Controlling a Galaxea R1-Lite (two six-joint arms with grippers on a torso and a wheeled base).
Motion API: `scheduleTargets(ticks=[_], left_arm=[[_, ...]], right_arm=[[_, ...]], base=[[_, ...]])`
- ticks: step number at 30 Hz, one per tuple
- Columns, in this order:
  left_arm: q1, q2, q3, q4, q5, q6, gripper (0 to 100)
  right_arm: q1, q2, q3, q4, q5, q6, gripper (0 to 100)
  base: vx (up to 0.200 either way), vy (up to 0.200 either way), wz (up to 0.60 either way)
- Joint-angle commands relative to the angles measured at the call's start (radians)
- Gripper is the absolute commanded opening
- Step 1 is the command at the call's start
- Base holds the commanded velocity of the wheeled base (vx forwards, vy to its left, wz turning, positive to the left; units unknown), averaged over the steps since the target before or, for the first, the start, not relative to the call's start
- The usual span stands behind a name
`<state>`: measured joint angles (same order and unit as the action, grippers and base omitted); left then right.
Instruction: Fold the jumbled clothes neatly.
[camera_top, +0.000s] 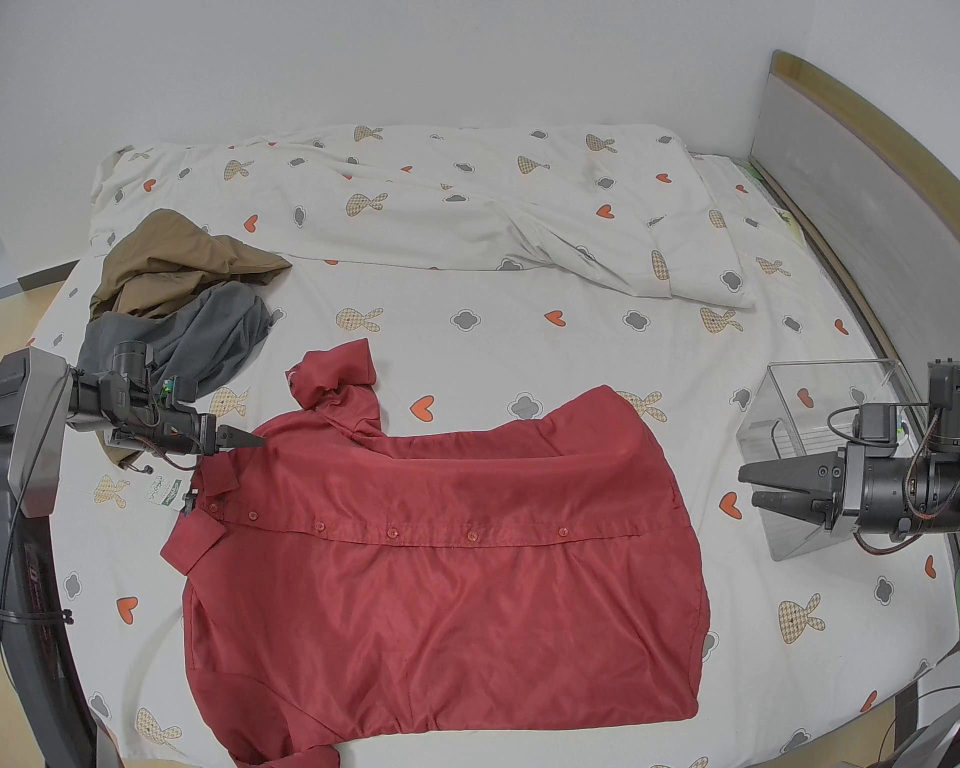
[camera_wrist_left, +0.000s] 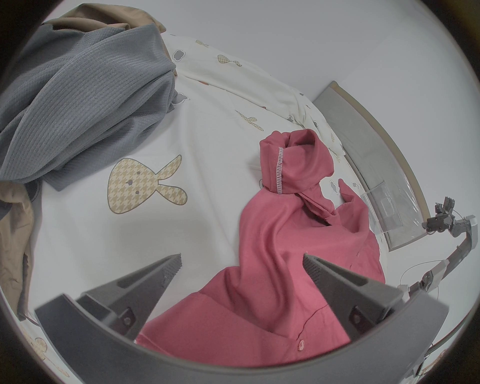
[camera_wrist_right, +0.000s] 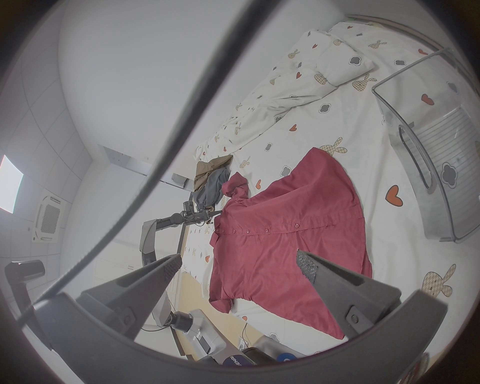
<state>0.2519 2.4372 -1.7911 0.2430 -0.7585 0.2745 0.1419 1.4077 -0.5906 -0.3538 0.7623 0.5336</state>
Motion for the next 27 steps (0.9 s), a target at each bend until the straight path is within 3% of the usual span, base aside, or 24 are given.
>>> scheduleTargets(ticks=[1,14,17,18,27], left_arm=[[0.0,0.005,-0.001,-0.002,-0.001,0.002,100],[0.0,0.014,-0.016,-0.034,-0.001,0.0,100],[0.0,0.025,-0.01,-0.034,-0.041,0.0,100],[0.0,0.028,-0.007,-0.034,-0.056,0.002,0],[0.023,0.034,-0.007,-0.034,-0.076,0.002,0]], right_arm=[[0.002,0.001,0.0,-0.001,0.0,0.0,100],[0.002,0.002,-0.001,-0.001,0.0,0.0,100],[0.002,0.004,-0.001,-0.001,0.0,0.0,100],[0.002,0.002,-0.001,-0.001,0.0,0.0,100],[0.005,0.005,-0.005,-0.001,0.0,0.0,100]], base=[[0.0,0.0,0.0],[0.0,0.0,0.0],[0.0,0.0,0.0],[0.0,0.0,0.0],[0.0,0.0,0.0]])
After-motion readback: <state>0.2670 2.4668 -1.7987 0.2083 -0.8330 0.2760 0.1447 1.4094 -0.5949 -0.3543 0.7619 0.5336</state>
